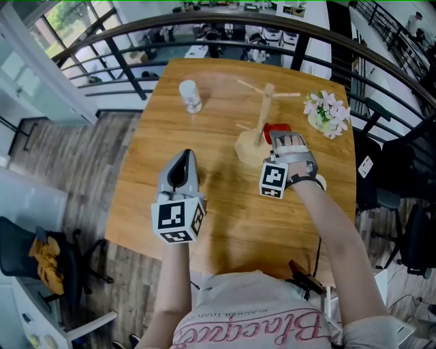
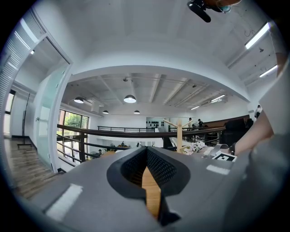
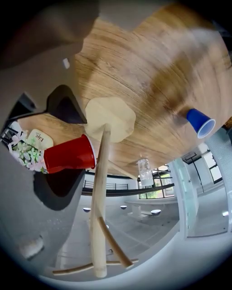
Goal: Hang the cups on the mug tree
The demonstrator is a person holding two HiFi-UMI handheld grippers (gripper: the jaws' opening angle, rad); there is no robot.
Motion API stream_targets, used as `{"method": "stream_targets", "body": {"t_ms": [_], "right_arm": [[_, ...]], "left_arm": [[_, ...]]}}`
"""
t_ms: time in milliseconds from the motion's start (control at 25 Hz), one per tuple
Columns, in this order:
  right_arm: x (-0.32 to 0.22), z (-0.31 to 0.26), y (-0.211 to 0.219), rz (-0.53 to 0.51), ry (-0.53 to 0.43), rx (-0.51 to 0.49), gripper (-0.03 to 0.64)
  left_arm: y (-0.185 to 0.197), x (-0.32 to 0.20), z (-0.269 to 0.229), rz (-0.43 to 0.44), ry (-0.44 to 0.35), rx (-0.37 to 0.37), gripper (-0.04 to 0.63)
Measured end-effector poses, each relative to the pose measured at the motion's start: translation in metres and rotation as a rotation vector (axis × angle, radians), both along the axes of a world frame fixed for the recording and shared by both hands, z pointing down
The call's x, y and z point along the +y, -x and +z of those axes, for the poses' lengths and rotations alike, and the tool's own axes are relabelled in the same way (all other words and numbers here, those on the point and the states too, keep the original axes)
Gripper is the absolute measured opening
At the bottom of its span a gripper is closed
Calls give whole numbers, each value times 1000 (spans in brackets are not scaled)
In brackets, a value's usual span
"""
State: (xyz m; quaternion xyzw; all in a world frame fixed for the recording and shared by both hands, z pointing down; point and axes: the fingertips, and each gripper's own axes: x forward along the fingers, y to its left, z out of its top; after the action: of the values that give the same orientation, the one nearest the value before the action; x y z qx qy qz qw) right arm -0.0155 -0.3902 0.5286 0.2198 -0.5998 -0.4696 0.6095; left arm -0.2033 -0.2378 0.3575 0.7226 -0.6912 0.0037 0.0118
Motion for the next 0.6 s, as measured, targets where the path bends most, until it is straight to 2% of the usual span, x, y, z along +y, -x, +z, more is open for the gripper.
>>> {"method": "stream_targets", "body": {"t_ms": [600], "right_arm": [[44,-42,-3,71,7,-332,307]], "left_arm": [[-31,17,-27,75,-56,-28,12]]}}
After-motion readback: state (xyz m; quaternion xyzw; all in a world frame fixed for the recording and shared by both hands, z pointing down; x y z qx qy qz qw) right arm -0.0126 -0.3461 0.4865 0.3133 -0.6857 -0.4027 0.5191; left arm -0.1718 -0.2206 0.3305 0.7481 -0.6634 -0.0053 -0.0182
